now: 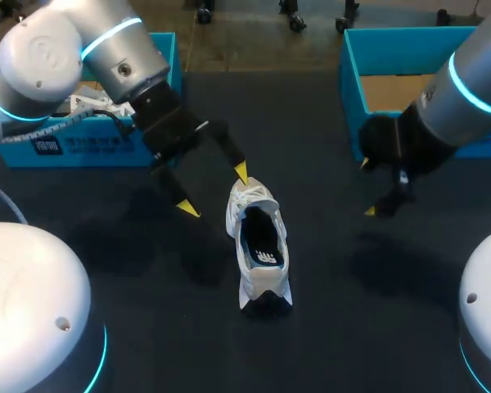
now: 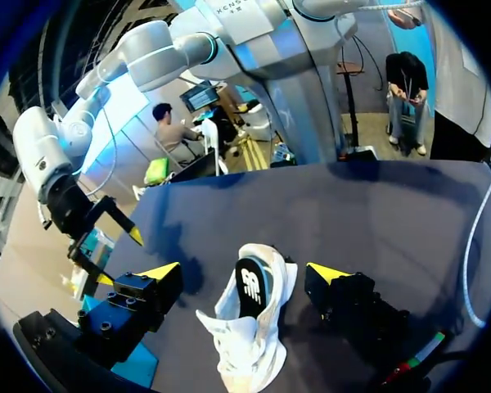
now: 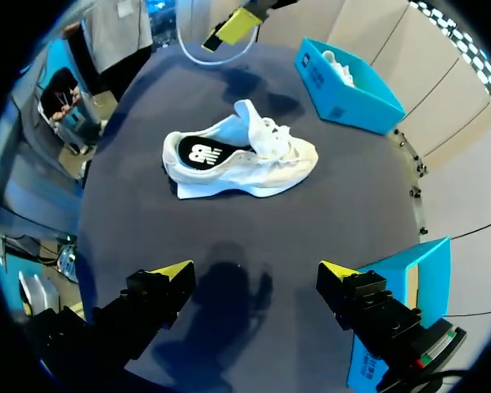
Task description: Take the shoe out of the shoebox, open the shoe tongue, remove and reinsert the insole, then place the shoe into the shoebox
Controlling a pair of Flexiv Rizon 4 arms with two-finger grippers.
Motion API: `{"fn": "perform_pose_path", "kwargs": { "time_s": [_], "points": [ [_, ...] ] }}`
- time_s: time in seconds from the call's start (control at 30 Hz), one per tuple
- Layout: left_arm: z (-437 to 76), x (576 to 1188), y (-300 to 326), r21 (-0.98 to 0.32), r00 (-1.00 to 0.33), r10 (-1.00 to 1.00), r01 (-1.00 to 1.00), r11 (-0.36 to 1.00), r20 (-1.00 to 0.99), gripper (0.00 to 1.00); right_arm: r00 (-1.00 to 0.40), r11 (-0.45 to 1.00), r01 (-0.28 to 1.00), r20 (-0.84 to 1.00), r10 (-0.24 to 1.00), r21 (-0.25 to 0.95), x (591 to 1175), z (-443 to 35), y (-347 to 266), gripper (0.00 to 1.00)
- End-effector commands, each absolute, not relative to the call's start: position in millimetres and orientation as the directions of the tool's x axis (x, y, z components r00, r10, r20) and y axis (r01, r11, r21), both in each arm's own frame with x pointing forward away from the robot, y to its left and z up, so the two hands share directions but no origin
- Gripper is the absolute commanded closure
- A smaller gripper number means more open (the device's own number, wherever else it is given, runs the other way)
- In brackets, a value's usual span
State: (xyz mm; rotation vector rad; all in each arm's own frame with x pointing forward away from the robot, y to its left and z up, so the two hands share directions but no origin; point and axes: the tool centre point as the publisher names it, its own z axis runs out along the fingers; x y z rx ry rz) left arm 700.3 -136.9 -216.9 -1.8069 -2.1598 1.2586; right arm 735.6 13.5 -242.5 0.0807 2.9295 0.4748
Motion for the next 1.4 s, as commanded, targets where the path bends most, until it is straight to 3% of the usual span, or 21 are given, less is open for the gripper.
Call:
{"fn": "perform_pose_path", "kwargs": {
  "time_s": [0.03,0.3,0.47,0.53,0.6,0.63,0.67,1.4],
  "points": [
    [-217.3,700.2,-137.0,-0.603,-0.311,0.844,0.797,-0.017,-0.436,0.00,-0.988,0.950,0.005,-0.146,0.053,0.311,731.3,-208.6,-2.2,0.00],
    [-222.6,707.0,-124.2,-0.580,-0.234,0.909,0.814,-0.010,-0.345,0.00,-0.995,0.937,-0.072,-0.086,-0.045,0.343,733.0,-191.0,-8.2,0.00],
    [-224.8,712.4,-121.7,-0.570,-0.219,0.924,0.822,0.001,-0.314,0.00,-0.994,0.917,-0.079,-0.097,-0.045,0.392,731.7,-186.7,-0.4,0.00],
    [-226.7,715.9,-122.2,-0.565,-0.221,0.926,0.825,0.010,-0.306,0.61,-0.993,0.907,-0.094,-0.100,-0.058,0.411,728.6,-185.9,8.3,0.00],
    [-227.9,718.4,-123.4,-0.565,-0.230,0.928,0.825,0.025,-0.295,0.75,-0.993,0.907,-0.098,-0.094,-0.065,0.411,725.0,-184.9,16.1,0.00],
    [-228.4,719.0,-123.9,-0.563,-0.227,0.929,0.826,0.024,-0.293,0.93,-0.993,0.906,-0.103,-0.096,-0.069,0.412,722.9,-183.9,20.0,0.00],
    [-228.5,719.8,-124.5,-0.567,-0.231,0.928,0.823,0.026,-0.292,1.00,-0.993,0.906,-0.103,-0.096,-0.069,0.411,720.7,-183.7,23.2,0.00],
    [-247.4,722.4,-157.3,-0.531,-0.126,0.984,0.846,0.039,-0.128,1.00,-0.992,0.911,-0.103,-0.104,-0.067,0.400,711.9,-193.4,44.6,0.00]
  ]
}}
